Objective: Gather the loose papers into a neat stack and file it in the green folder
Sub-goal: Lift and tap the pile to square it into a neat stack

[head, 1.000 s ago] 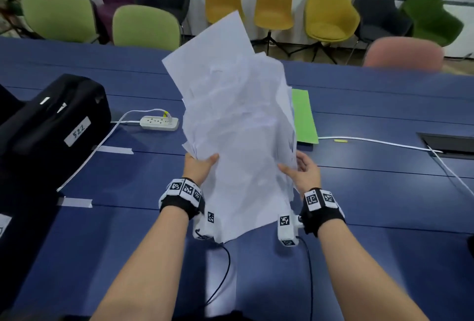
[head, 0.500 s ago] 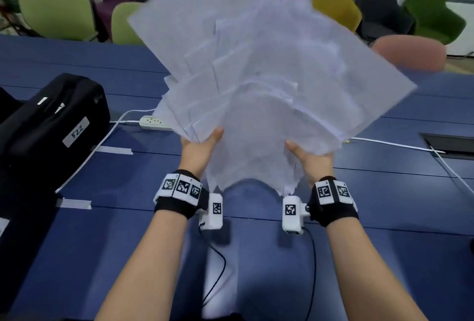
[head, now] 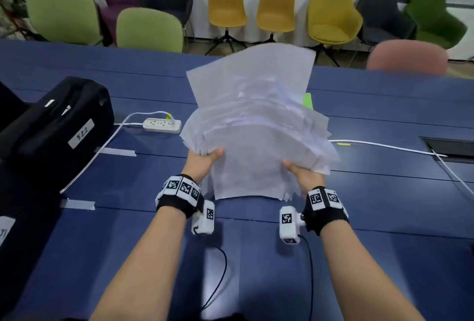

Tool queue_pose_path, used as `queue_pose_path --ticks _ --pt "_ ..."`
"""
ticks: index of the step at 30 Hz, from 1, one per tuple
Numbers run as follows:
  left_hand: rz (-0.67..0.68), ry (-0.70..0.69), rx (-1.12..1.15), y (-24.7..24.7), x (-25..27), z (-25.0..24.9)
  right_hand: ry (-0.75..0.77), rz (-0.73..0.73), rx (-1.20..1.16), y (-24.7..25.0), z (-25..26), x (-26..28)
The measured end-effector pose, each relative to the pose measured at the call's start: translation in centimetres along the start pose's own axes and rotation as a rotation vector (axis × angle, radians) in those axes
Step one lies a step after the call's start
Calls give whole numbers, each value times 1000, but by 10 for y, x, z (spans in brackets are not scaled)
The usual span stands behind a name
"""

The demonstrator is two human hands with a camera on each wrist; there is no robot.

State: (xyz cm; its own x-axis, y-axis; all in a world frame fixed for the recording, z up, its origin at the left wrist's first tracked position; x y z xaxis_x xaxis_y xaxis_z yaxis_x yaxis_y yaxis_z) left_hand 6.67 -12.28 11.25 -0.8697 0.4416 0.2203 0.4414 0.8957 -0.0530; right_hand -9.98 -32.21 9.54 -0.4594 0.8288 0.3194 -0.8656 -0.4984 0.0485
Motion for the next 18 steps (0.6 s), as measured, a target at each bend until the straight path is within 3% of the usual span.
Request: queue_pose_path --ticks 5,10,18 --pt "62 -26 102 10 10 -25 193 127 -90 18 30 6" --pt "205 71 -35 23 15 -2 164 239 9 28 13 7" --pt "240 102 -45 19 4 8 121 281 -33 22 2 -3"
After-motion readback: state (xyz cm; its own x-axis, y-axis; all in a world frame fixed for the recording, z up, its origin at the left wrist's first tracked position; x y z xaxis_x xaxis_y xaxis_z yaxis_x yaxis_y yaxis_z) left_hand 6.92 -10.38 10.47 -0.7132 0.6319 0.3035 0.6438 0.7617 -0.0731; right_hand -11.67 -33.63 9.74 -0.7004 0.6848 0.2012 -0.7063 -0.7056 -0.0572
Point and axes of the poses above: each hand's wrist, its own x-axis away from the middle knuckle, its own y-axis out of the back of the hand, z = x × y, the point moved 2 cm from there along -x, towards the middle knuckle
